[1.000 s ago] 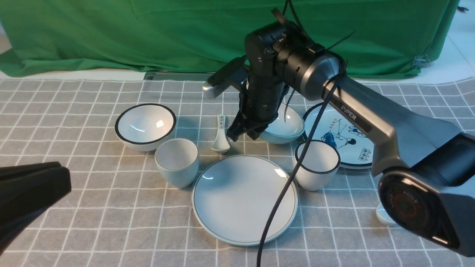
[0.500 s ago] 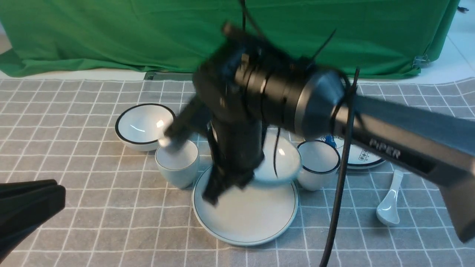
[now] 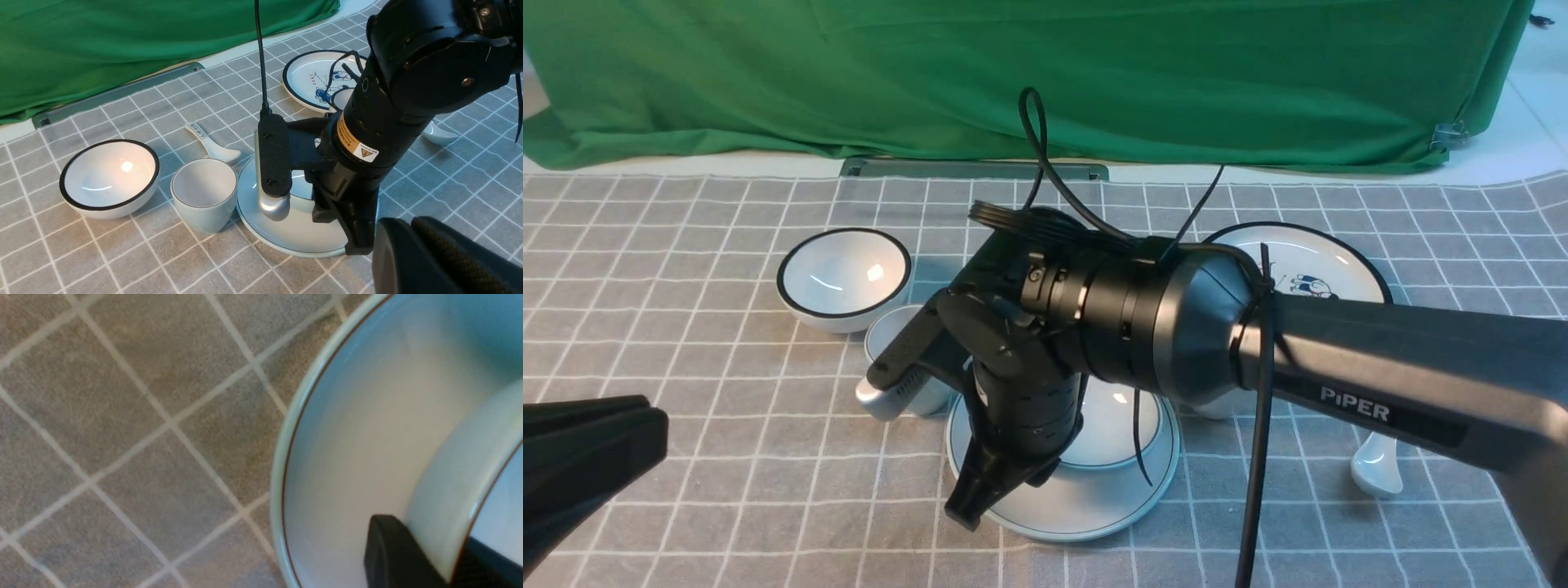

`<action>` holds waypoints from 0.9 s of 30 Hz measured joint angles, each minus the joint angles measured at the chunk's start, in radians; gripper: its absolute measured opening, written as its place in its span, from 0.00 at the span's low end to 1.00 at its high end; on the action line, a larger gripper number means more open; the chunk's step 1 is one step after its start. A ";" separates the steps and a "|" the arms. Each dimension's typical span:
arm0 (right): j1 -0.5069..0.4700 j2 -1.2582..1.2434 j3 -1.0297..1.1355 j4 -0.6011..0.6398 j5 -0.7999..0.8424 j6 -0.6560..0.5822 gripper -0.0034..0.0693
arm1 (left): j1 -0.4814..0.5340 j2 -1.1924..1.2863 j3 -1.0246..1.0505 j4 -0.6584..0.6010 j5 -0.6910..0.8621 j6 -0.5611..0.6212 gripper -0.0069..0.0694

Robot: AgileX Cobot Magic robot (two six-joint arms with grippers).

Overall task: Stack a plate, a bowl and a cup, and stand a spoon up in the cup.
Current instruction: Use the right arm to put the blue rice bowl into the blue large plate in the middle

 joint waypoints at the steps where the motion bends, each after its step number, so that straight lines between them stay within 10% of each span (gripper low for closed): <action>1: 0.000 0.000 0.000 0.001 -0.014 0.000 0.16 | 0.000 0.000 0.000 0.000 0.000 0.000 0.11; 13: 0.000 0.017 0.000 -0.002 -0.048 0.031 0.20 | 0.000 0.000 0.000 -0.002 0.000 0.000 0.11; 22: 0.001 0.024 0.001 0.009 -0.033 0.060 0.72 | 0.000 0.000 0.000 -0.008 -0.001 0.000 0.11; 27: 0.001 -0.052 0.001 0.014 0.020 0.082 0.78 | 0.000 0.010 0.000 -0.027 0.008 0.000 0.11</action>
